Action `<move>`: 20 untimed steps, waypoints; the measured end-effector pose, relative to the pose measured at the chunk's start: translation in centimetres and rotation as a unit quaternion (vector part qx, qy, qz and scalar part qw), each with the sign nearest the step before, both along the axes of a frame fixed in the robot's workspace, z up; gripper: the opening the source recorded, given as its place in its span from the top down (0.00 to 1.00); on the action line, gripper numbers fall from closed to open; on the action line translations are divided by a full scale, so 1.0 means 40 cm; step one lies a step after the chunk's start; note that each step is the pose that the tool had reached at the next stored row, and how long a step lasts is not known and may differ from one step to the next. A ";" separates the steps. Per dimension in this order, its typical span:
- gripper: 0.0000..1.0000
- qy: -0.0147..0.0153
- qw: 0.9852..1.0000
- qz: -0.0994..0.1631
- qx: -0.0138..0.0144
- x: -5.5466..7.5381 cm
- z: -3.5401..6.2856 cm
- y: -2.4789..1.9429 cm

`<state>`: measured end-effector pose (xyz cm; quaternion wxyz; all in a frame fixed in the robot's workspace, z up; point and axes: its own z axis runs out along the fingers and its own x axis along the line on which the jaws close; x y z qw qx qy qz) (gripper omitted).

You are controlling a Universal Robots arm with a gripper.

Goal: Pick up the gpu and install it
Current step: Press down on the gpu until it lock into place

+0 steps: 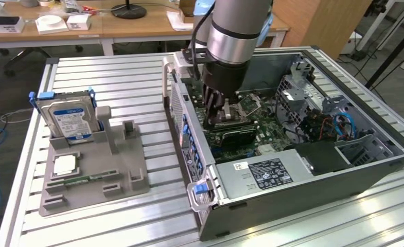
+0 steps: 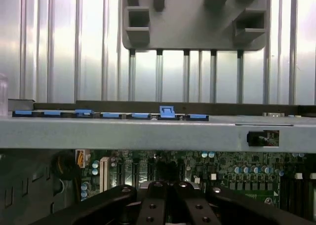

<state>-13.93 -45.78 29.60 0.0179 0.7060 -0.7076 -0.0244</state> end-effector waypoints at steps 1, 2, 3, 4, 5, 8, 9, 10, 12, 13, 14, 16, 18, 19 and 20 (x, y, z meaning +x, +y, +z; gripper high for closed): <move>0.90 0.000 1.000 0.000 0.001 0.000 0.000 0.000; 0.90 0.000 1.000 0.000 0.004 0.000 -0.001 0.000; 0.90 0.000 1.000 0.000 0.005 0.000 -0.002 0.000; 0.90 0.000 1.000 0.000 0.007 -0.001 -0.002 0.000; 0.90 0.000 1.000 0.000 0.009 -0.001 -0.003 0.000; 0.90 0.003 1.000 0.000 0.016 -0.002 -0.005 0.000; 0.90 0.004 1.000 0.000 0.017 -0.003 -0.006 0.000; 0.90 0.006 1.000 0.000 0.017 -0.003 -0.007 0.000; 0.90 0.009 1.000 0.000 0.019 -0.003 -0.009 0.000; 0.90 0.011 1.000 0.000 0.019 -0.004 -0.010 0.000; 0.90 0.014 1.000 0.000 0.019 -0.005 -0.011 0.000; 0.90 0.026 0.999 -0.001 0.019 -0.005 -0.012 0.000; 0.90 0.027 0.999 -0.001 0.019 -0.005 -0.012 0.000; 0.90 0.027 0.999 -0.001 0.019 -0.005 -0.012 0.000; 0.90 0.027 0.999 -0.001 0.019 -0.005 -0.012 0.000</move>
